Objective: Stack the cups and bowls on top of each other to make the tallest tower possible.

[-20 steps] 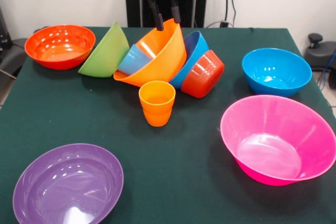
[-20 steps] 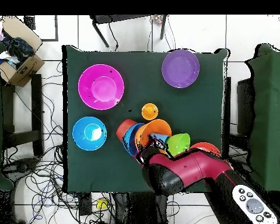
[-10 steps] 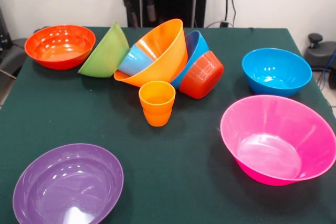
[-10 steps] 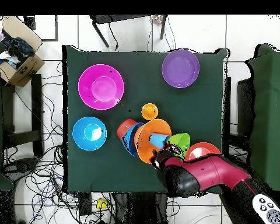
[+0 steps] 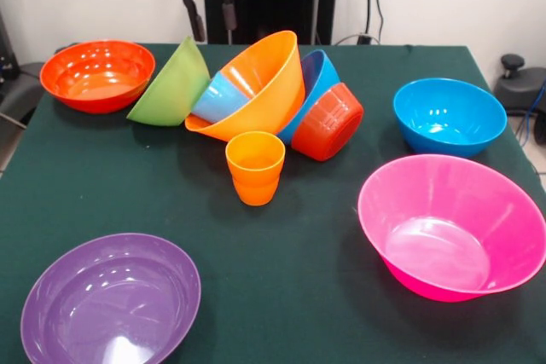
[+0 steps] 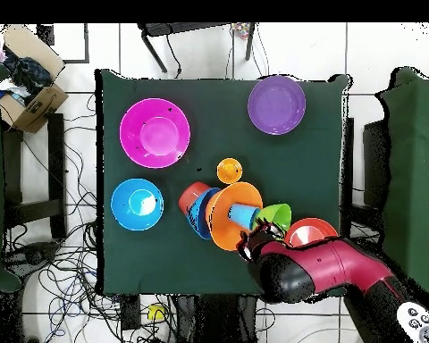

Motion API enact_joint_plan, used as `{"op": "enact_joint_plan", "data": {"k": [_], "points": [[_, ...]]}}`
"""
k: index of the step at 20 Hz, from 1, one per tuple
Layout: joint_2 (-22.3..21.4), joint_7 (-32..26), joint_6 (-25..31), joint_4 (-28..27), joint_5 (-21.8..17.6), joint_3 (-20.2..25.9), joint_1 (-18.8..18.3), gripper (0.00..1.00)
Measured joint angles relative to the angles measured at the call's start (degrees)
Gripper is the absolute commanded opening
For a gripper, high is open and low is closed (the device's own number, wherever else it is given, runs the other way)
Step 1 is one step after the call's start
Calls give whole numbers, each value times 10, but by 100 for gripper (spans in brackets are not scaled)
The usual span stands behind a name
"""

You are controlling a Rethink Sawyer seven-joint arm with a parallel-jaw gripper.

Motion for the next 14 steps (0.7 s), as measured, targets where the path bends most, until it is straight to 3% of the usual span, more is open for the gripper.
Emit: {"op": "enact_joint_plan", "data": {"k": [14], "points": [[18, 0, 0, 0, -20, 7, 11, 100]]}}
